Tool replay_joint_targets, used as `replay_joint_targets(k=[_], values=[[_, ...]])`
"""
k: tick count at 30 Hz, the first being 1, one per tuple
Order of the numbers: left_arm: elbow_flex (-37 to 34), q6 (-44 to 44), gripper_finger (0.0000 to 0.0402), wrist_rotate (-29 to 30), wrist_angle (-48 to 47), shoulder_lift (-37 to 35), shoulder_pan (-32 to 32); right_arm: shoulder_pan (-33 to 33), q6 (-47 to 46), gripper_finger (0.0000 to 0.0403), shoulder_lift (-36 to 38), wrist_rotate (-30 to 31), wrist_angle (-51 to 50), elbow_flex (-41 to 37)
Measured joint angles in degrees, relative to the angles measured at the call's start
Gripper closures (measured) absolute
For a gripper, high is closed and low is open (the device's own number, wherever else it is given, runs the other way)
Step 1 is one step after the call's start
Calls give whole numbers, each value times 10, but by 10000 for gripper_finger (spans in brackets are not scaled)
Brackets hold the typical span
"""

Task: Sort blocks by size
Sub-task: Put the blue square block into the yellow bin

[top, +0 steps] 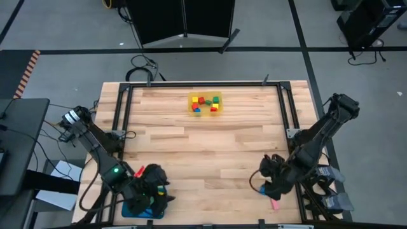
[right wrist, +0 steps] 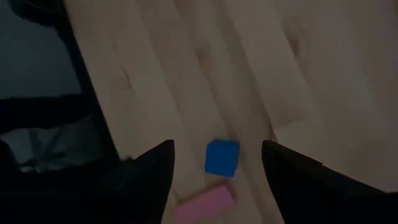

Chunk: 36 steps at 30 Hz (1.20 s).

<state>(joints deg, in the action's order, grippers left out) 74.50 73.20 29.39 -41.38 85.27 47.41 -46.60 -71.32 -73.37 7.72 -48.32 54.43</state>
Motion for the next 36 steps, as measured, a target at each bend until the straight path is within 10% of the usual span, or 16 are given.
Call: replay_joint_targets(k=[17, 30, 36], values=[[15, -415, 85, 178, 406, -23, -54, -52, -27, 73, -168, -25, 34, 0], [15, -508, 85, 191, 435, -97, -53, -41, -22, 85, -257, -66, 105, 2], [15, -506, 85, 191, 434, -97, -46, -37, -25, 155, -262, -73, 101, 1]])
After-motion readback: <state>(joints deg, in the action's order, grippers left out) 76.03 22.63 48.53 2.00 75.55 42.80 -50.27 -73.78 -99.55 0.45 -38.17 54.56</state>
